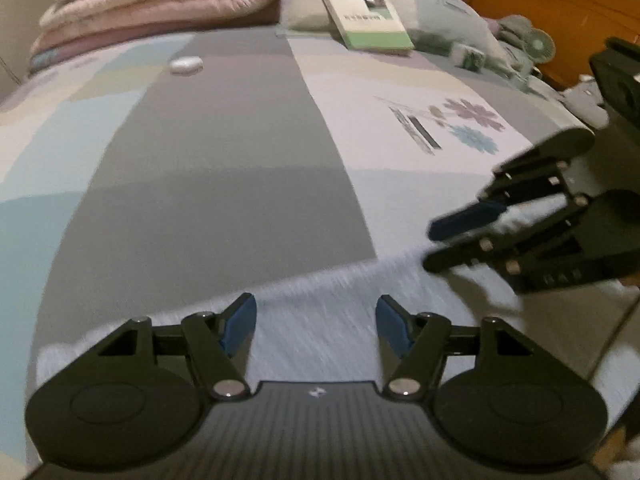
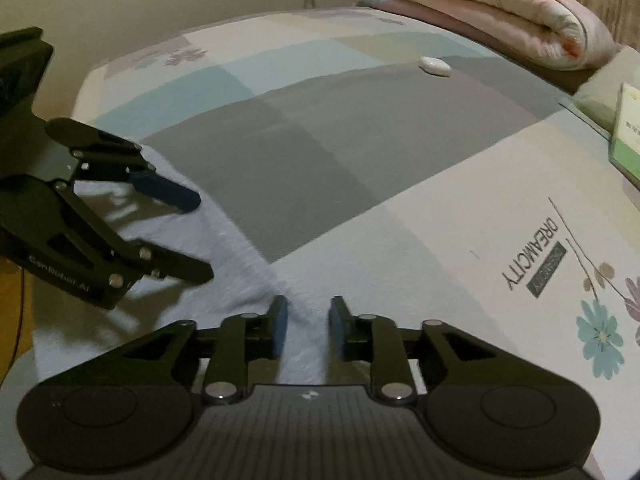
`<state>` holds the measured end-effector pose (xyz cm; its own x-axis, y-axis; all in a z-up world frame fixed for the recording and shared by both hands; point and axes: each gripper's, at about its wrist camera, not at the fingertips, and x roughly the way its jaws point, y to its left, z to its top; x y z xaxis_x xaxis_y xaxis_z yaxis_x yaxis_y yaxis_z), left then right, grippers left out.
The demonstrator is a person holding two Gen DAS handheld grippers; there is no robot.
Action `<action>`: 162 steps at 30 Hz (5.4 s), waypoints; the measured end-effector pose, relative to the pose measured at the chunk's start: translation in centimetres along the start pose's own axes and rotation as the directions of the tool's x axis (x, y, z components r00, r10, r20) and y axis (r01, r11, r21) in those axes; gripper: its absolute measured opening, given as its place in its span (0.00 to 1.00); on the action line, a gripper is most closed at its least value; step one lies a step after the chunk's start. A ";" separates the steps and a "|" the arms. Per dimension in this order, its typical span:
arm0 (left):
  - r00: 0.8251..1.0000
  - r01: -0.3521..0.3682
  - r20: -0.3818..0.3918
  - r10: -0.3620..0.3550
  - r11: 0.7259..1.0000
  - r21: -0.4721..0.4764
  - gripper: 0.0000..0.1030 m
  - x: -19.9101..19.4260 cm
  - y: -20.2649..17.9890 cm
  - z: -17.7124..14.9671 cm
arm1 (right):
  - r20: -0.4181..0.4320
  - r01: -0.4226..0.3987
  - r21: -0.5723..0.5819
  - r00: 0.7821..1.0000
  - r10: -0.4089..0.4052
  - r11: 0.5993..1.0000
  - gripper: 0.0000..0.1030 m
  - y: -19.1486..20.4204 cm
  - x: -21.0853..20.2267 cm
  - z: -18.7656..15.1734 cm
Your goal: Fold clothes
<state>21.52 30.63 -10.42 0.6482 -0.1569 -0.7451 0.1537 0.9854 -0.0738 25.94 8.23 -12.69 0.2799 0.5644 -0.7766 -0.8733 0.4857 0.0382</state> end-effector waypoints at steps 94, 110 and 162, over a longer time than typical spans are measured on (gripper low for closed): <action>0.953 0.282 -0.055 -0.297 0.941 -0.186 0.76 -5.4 -0.7 -4.4 | -0.095 0.203 0.225 0.978 -0.186 0.953 0.90 3.4 -8.6 -11.9; 0.994 0.095 -0.025 -0.102 0.971 -0.220 0.76 -6.5 3.6 -4.3 | -0.078 0.194 0.219 0.980 -0.181 0.956 1.00 3.5 -8.0 -12.1; 0.992 -0.124 -0.014 0.125 0.991 0.053 0.83 -6.9 -2.1 -4.5 | -0.042 0.243 0.316 0.969 -0.243 0.917 1.00 -3.0 -10.5 -8.7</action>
<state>13.38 29.91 -8.14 0.6522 -0.0315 -0.7574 0.1116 0.9922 0.0548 22.18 -4.95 -10.12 0.4664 0.4013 -0.7883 -0.6070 0.7934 0.0447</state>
